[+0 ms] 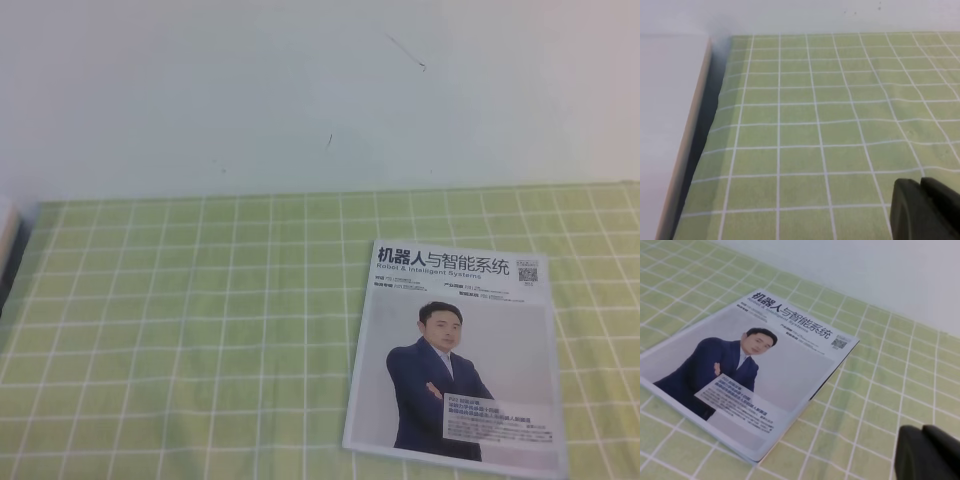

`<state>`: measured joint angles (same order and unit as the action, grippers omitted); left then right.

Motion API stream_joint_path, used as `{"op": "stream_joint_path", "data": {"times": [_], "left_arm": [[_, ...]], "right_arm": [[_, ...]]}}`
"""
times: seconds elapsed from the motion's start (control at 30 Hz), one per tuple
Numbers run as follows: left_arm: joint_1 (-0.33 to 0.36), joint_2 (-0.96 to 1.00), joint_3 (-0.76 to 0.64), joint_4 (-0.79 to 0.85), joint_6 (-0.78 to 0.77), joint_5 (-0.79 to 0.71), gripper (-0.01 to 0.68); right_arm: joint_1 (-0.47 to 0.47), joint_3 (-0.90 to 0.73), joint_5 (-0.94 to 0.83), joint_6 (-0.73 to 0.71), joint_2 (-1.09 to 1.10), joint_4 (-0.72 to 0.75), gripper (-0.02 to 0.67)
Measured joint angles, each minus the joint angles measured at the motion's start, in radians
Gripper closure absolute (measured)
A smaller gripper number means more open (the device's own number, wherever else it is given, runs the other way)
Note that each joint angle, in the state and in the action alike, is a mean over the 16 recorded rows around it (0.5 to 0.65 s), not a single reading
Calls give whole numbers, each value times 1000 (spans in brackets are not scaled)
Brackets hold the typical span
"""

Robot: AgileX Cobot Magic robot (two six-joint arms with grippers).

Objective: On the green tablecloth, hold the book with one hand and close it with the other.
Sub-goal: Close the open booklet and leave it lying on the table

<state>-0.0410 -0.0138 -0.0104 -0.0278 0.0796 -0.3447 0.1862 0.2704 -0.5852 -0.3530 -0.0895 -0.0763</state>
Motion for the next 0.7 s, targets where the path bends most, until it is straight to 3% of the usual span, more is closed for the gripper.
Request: {"op": "stream_joint_path", "data": {"times": [0.43,0.7], "left_arm": [[0,0,0,2,0,0,676],[0,0,0,2,0,0,676]], "right_arm": [[-79,-243,227,145,93,145,652],[-118,-292,247,216,101,165,652]]}}
